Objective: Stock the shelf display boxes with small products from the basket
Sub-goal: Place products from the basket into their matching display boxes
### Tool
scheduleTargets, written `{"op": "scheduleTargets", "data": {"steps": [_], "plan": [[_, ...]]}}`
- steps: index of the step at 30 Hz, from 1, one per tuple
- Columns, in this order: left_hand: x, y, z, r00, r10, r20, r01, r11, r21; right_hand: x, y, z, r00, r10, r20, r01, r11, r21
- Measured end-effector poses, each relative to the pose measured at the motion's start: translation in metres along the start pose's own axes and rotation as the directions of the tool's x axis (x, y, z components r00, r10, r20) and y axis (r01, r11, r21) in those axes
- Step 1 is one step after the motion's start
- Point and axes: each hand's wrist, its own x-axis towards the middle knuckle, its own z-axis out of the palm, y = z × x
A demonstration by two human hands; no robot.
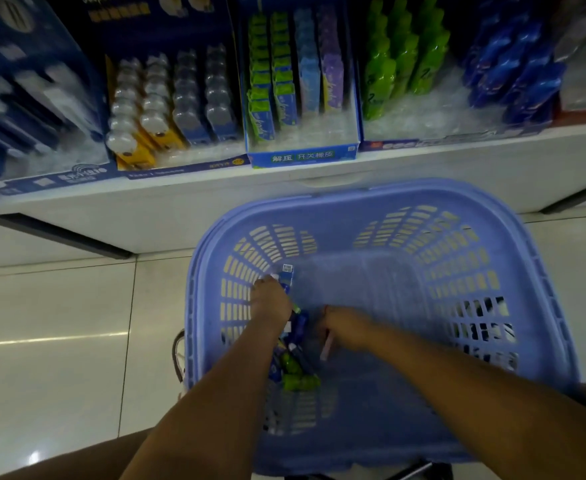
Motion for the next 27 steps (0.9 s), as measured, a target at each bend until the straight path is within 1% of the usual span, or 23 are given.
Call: {"op": "scheduleTargets", "data": {"steps": [1, 2, 3, 5, 7, 9, 13, 16, 19, 21, 23, 25, 27], "plan": [[0.002, 0.0, 0.002, 0.999, -0.033, -0.019, 0.033, 0.999, -0.032, 0.002, 0.006, -0.009, 1.0, 0.005, 0.026, -0.006, 0.999, 0.049], [0.005, 0.001, 0.004, 0.998, -0.06, -0.029, 0.058, 0.997, -0.056, 0.003, 0.01, -0.021, 1.0, -0.004, 0.018, 0.003, 1.0, 0.022], [0.008, 0.003, 0.006, 0.995, -0.087, -0.038, 0.084, 0.993, -0.078, 0.001, 0.014, -0.031, 1.0, -0.021, 0.0, 0.021, 0.999, -0.029], [0.011, 0.008, 0.008, 0.989, -0.141, -0.035, 0.134, 0.979, -0.151, -0.004, 0.02, -0.051, 0.998, -0.039, -0.051, 0.039, 0.999, -0.009], [0.014, 0.015, 0.01, 0.988, -0.151, -0.016, 0.145, 0.967, -0.208, -0.009, 0.024, -0.068, 0.996, -0.036, -0.085, 0.04, 0.999, 0.035], [0.015, 0.02, 0.013, 0.989, -0.149, 0.004, 0.147, 0.972, -0.183, -0.011, 0.027, -0.083, 0.996, -0.041, -0.077, 0.045, 0.998, 0.044], [0.017, 0.019, 0.021, 0.992, -0.093, 0.085, 0.105, 0.984, -0.146, -0.023, 0.026, -0.105, 0.993, -0.071, -0.093, 0.088, 0.977, 0.195], [0.013, 0.015, 0.024, 0.989, -0.057, 0.133, 0.076, 0.987, -0.14, -0.04, 0.018, -0.119, 0.992, -0.106, -0.065, 0.118, 0.967, 0.227], [0.003, 0.019, 0.016, 0.995, -0.018, 0.098, 0.032, 0.989, -0.142, -0.057, 0.004, -0.133, 0.988, -0.144, -0.059, 0.155, 0.944, 0.291], [-0.002, 0.026, 0.004, 0.997, 0.005, 0.073, 0.013, 0.971, -0.237, -0.074, -0.009, -0.142, 0.979, -0.19, -0.073, 0.203, 0.911, 0.359], [-0.012, 0.036, -0.016, 0.996, 0.011, 0.091, 0.031, 0.898, -0.439, -0.089, -0.019, -0.15, 0.964, -0.213, -0.16, 0.26, 0.879, 0.4], [-0.027, 0.047, -0.039, 0.992, 0.039, 0.12, 0.049, 0.755, -0.654, -0.104, -0.032, -0.157, 0.937, -0.224, -0.268, 0.324, 0.844, 0.427], [-0.046, 0.056, -0.064, 0.984, 0.13, 0.124, 0.023, 0.595, -0.803, -0.12, -0.045, -0.165, 0.907, -0.235, -0.349, 0.381, 0.813, 0.441]]}}
